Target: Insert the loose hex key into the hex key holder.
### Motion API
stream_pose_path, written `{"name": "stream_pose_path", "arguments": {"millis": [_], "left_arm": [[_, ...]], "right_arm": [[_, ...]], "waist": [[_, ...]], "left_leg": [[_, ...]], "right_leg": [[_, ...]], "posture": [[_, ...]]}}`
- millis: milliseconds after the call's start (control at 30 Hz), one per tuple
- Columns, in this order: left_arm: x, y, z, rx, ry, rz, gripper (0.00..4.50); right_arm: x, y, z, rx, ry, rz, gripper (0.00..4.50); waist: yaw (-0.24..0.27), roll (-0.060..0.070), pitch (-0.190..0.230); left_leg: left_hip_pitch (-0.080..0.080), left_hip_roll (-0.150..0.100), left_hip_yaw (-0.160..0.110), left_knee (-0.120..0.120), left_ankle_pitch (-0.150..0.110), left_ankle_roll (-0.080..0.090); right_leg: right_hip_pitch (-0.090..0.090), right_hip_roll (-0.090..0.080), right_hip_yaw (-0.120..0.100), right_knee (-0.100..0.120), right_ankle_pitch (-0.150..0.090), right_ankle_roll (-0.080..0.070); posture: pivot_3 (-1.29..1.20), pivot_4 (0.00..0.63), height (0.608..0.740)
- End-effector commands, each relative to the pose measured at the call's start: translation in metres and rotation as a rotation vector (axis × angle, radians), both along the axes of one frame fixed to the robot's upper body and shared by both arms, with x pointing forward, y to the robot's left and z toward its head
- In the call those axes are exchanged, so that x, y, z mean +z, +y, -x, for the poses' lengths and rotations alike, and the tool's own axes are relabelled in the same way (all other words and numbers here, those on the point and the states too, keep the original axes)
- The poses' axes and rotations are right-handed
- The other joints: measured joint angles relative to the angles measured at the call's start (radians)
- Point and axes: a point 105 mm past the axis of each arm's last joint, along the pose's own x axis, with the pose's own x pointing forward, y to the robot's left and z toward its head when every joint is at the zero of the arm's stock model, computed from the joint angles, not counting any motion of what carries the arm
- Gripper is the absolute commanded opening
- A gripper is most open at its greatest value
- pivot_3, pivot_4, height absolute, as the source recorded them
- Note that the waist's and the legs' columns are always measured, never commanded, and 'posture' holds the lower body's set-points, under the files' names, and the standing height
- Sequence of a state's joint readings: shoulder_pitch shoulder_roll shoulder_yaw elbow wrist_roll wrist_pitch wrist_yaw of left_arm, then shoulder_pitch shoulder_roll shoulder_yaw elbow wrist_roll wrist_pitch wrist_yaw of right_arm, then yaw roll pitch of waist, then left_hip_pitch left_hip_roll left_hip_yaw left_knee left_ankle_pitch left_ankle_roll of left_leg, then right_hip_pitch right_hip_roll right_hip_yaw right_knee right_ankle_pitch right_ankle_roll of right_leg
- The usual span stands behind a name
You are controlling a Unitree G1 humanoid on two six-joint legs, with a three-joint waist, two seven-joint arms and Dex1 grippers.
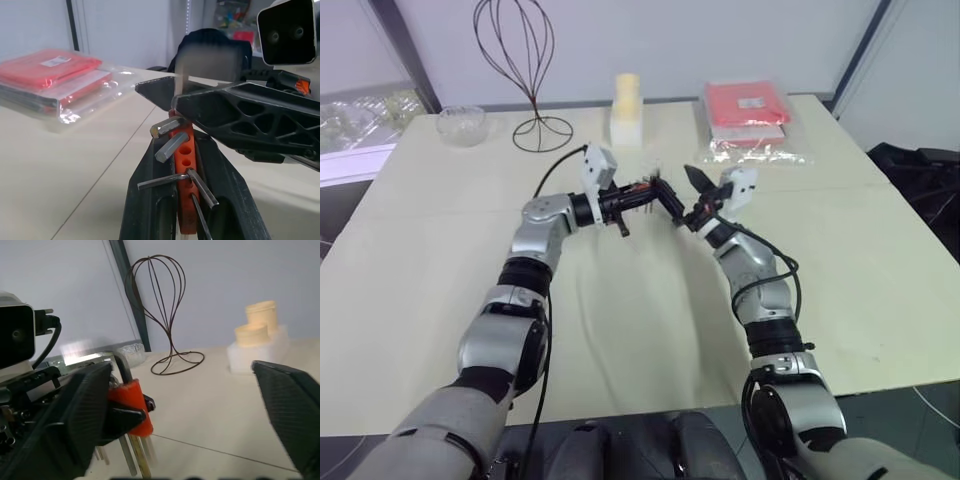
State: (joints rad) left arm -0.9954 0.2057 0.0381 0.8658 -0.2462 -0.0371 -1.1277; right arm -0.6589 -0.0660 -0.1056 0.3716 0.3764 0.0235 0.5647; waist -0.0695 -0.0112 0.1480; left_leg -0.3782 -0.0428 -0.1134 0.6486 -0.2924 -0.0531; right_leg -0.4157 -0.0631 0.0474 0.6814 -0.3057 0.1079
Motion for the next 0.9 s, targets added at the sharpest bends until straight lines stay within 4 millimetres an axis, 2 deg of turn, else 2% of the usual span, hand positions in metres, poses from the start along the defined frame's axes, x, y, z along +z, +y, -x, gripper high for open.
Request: {"name": "stream_pose_path", "arguments": {"millis": [33,67,133,233,333,433,600,667,733,900], "left_arm": [[0.010,-0.001,0.002,-0.011,-0.057,0.000,0.00],[0.010,-0.001,0.002,-0.010,-0.055,-0.001,0.00],[0.006,0.000,0.001,-0.001,-0.038,-0.004,0.00],[-0.001,0.005,0.000,0.011,-0.007,-0.010,0.00],[-0.006,0.009,0.002,0.004,0.018,-0.012,0.00],[-0.007,0.011,0.004,-0.008,0.047,0.000,0.00],[-0.018,0.015,0.011,-0.049,0.168,0.029,0.00],[-0.031,0.019,0.019,-0.090,0.310,0.035,0.00],[-0.042,0.023,0.025,-0.113,0.412,0.015,0.00],[-0.065,0.031,0.024,-0.053,0.612,-0.009,0.00]], "right_arm": [[0.017,0.001,0.001,0.011,-0.055,-0.011,4.47],[0.017,0.003,0.003,0.027,-0.055,-0.010,4.47],[0.016,0.014,0.022,0.167,-0.049,0.016,4.47],[0.004,0.025,0.065,0.404,0.008,0.104,4.47],[-0.020,0.020,0.096,0.490,0.083,0.258,4.47],[-0.045,0.010,0.115,0.511,0.155,0.402,4.47],[-0.052,-0.007,0.114,0.417,0.185,0.433,4.47],[-0.052,-0.013,0.108,0.369,0.180,0.436,4.47],[-0.052,-0.015,0.104,0.336,0.174,0.429,4.47],[-0.053,-0.010,0.099,0.309,0.159,0.413,4.47]], "waist": [[0.000,0.000,0.000],[0.000,0.000,0.000],[0.000,0.000,0.000],[0.002,0.000,0.000],[0.005,0.000,0.000],[0.011,-0.001,0.001],[0.011,-0.002,0.002],[0.012,-0.002,0.002],[0.012,-0.002,0.002],[0.024,-0.003,0.003]], "left_leg": [[0.000,0.000,0.000,0.000,0.000,0.000],[0.000,0.000,0.000,0.000,0.000,0.000],[0.000,0.000,0.000,0.000,0.000,0.000],[-0.002,0.000,-0.001,0.000,0.000,0.000],[-0.004,0.000,-0.001,0.002,0.000,0.001],[-0.004,-0.001,-0.001,0.003,-0.001,0.001],[-0.004,0.000,-0.001,0.003,-0.001,0.001],[-0.004,0.000,-0.001,0.003,-0.001,0.001],[-0.004,0.000,-0.001,0.003,-0.001,0.001],[-0.004,0.000,-0.002,0.004,-0.001,0.001]], "right_leg": [[0.000,0.000,0.000,0.000,0.000,0.000],[0.000,0.000,0.000,0.000,0.000,0.000],[0.000,0.000,0.000,0.000,0.000,0.000],[0.000,0.000,0.000,-0.001,0.000,0.000],[-0.001,0.000,-0.001,-0.001,0.000,0.000],[-0.001,0.000,-0.001,-0.001,0.000,0.000],[-0.001,0.001,-0.001,-0.001,0.000,0.000],[-0.001,0.000,-0.001,-0.001,0.000,0.000],[-0.001,0.001,-0.001,0.000,0.000,0.000],[0.000,0.001,-0.001,0.000,0.000,0.000]], "posture": [[0.00,0.150,0.740],[0.00,0.150,0.740],[0.00,0.150,0.740],[0.00,0.150,0.740],[0.00,0.150,0.740],[0.00,0.150,0.740],[0.00,0.150,0.740],[0.00,0.150,0.740],[0.00,0.150,0.740],[0.00,0.150,0.740]]}}
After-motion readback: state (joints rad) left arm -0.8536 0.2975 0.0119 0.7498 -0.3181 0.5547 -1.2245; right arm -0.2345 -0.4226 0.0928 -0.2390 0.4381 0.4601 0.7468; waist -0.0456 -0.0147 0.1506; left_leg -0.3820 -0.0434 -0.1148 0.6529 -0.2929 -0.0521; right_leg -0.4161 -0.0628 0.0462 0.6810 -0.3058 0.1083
